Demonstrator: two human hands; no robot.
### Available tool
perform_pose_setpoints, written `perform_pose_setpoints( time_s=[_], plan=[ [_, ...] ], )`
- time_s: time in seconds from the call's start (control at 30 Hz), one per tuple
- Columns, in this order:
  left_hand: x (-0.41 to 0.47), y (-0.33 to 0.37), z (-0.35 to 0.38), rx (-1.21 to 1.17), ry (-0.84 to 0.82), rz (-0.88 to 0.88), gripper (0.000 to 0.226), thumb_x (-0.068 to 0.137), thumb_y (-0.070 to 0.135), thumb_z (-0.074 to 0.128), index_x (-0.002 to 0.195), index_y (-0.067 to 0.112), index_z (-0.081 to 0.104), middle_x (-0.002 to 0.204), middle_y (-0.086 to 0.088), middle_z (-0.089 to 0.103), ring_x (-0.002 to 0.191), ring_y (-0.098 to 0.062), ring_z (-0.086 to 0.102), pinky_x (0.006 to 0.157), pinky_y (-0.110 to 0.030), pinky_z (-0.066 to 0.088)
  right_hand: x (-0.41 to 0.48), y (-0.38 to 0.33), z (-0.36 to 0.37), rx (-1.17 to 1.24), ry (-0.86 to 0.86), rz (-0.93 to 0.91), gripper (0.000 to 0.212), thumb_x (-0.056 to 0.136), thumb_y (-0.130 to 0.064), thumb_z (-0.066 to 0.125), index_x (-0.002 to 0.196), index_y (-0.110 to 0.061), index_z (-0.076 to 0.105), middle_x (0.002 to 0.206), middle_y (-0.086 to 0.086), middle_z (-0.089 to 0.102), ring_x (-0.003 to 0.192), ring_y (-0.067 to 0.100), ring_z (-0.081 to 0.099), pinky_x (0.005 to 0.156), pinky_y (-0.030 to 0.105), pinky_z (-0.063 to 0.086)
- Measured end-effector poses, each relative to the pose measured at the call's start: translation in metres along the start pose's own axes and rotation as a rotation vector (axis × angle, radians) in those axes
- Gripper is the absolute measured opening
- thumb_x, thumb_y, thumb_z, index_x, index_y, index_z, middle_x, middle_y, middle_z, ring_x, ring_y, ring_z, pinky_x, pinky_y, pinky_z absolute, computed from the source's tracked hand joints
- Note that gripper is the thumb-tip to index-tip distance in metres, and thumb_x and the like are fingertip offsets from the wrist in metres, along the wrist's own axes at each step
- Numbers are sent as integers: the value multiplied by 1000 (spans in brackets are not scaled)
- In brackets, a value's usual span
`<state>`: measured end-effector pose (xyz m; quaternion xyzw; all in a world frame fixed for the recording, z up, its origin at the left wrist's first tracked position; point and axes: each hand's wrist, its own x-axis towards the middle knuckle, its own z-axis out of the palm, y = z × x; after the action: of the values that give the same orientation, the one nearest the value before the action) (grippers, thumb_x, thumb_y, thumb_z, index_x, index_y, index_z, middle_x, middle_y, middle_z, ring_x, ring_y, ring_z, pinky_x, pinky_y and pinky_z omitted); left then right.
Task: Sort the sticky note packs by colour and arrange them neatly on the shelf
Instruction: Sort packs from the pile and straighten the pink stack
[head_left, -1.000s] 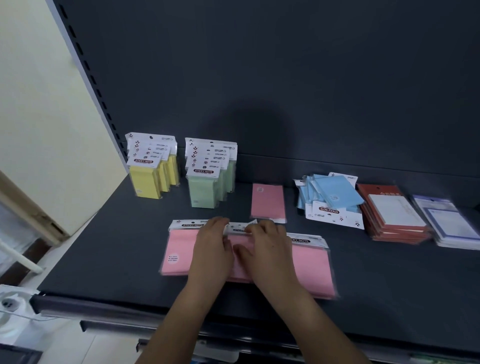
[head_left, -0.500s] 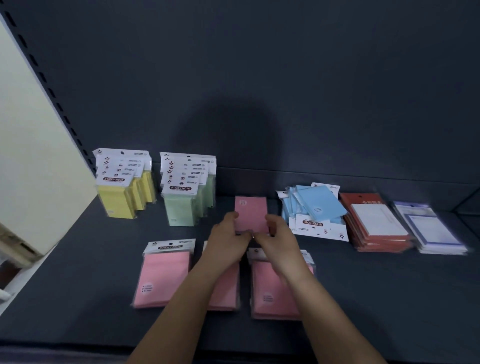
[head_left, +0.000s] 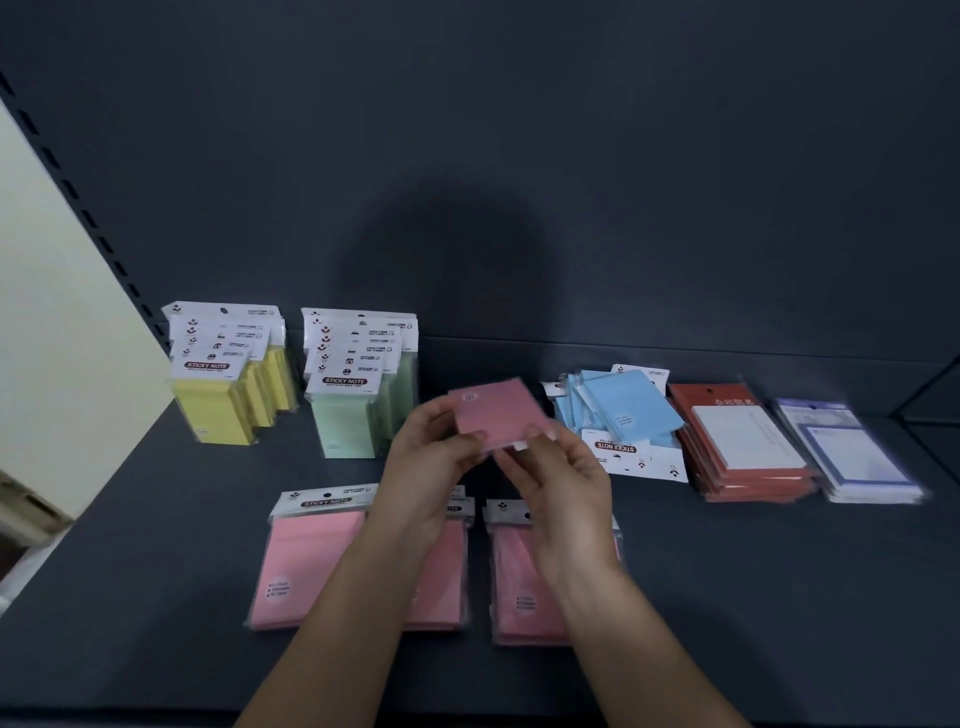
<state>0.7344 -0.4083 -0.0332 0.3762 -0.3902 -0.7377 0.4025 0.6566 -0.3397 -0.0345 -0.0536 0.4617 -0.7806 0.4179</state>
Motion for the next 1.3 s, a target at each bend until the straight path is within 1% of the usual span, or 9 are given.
perform_pose_setpoints(
  time_s=[0.2,0.37,0.5,0.63,0.8,0.9,1.07,1.2,1.3],
  plan=[
    [-30,-9,12,16,28,209,50,79,-19,52,104,24,56,101,3,64,83,-4,61,69,-16,51,-11,-9,2,116,20,383,13,91,-19,55,94,-7,61,83,10,67,75,19,59,70,27,44],
    [-56,-22,14,-30,60,344,53,77,-24,49,105,20,56,95,10,68,89,-2,63,74,-18,51,-30,-13,0,291,51,578,25,88,-29,60,88,-4,62,88,11,67,93,24,60,103,36,41],
    [-73,-23,14,-85,75,403,49,75,-24,54,98,19,57,88,9,69,84,-4,64,70,-18,51,-46,-18,-1,360,59,606,26,85,-30,64,80,-6,58,84,12,67,84,26,61,92,40,45],
    [-86,-26,18,-139,82,369,42,72,-23,58,90,14,51,80,3,67,74,-6,63,66,-19,52,-46,-17,-9,351,75,496,20,87,-24,61,77,-7,62,72,8,68,76,21,60,84,33,46],
    [-98,-35,22,-150,-1,213,48,74,-25,55,109,8,54,89,-1,72,80,-10,67,66,-18,53,-43,-17,-28,294,99,203,38,75,-9,66,112,-7,61,105,11,69,98,25,63,86,35,51],
    [-98,-29,14,-82,-22,150,29,82,-8,56,106,7,60,92,-6,72,82,-15,66,68,-22,53,-49,-29,-43,92,98,-45,25,88,2,53,102,-16,62,94,4,68,76,11,64,56,19,53],
    [-84,-20,3,-3,-9,0,8,88,14,59,88,14,67,85,-4,71,79,-17,63,77,-36,51,-54,-37,-64,-317,-34,-221,37,89,8,45,98,-20,67,96,2,69,81,12,62,71,25,51],
    [-79,-31,0,256,47,78,11,90,10,58,94,18,65,82,3,65,74,-13,59,62,-25,51,-53,-28,-79,-608,-29,-300,32,88,-1,57,93,-30,70,89,17,59,73,20,49,68,31,44],
    [-75,-42,0,505,32,194,26,90,1,54,107,20,59,82,6,59,72,-9,54,69,-16,47,-51,-20,-91,-832,-20,-415,29,86,-6,63,103,-29,67,84,4,56,59,3,43,60,18,41]
  ],
)
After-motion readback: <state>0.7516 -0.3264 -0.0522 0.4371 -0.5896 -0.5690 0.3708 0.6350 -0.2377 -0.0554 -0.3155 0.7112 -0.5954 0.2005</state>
